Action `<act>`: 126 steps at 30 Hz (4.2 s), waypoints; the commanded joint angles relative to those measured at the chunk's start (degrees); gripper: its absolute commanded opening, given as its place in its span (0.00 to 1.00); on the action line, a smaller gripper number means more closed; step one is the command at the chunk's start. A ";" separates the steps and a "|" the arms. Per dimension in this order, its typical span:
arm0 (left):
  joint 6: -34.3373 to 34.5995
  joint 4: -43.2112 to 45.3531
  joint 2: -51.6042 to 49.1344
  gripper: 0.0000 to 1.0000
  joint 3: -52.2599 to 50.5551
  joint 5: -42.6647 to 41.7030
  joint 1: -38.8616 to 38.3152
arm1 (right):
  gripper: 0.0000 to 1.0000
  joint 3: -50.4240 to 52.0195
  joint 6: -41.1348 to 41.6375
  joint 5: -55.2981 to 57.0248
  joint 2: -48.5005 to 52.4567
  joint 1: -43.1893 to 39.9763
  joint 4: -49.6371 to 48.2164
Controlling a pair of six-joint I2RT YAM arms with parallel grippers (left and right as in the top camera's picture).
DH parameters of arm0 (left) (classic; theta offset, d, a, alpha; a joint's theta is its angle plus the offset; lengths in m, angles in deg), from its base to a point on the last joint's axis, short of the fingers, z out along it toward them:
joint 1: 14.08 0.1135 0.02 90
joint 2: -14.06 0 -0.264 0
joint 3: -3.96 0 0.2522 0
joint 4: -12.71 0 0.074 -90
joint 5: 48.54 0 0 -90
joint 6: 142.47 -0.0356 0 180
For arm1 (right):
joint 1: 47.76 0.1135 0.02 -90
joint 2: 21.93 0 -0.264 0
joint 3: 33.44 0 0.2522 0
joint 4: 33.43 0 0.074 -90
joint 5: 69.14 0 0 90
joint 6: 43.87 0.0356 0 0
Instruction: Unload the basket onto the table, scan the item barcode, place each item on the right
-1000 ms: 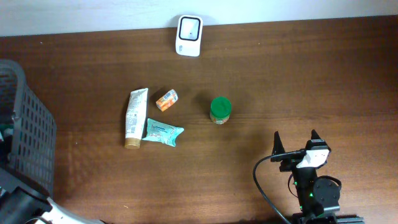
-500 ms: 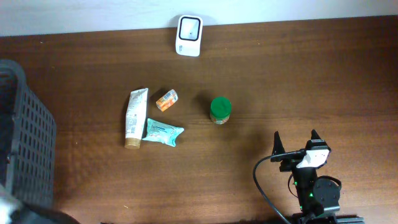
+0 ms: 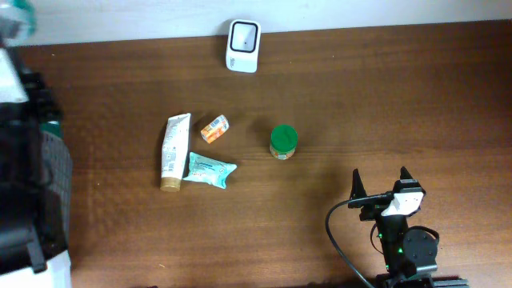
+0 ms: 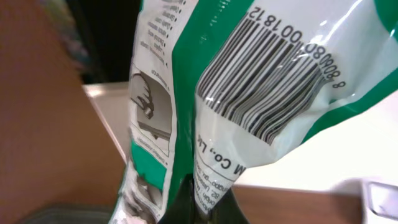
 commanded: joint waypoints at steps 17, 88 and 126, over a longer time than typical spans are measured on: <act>8.04 -27.10 -41.31 0.00 0.46 7.50 -15.85 | 0.98 0.31 0.20 0.48 -0.33 -0.44 0.35; -6.03 -22.56 -30.05 0.99 4.48 -5.22 -9.84 | 0.98 -5.92 1.29 -6.01 0.94 -0.44 -4.11; -6.03 -22.56 -30.05 0.99 4.48 -5.22 -9.84 | 0.97 -104.56 17.53 -7.67 112.04 19.89 56.33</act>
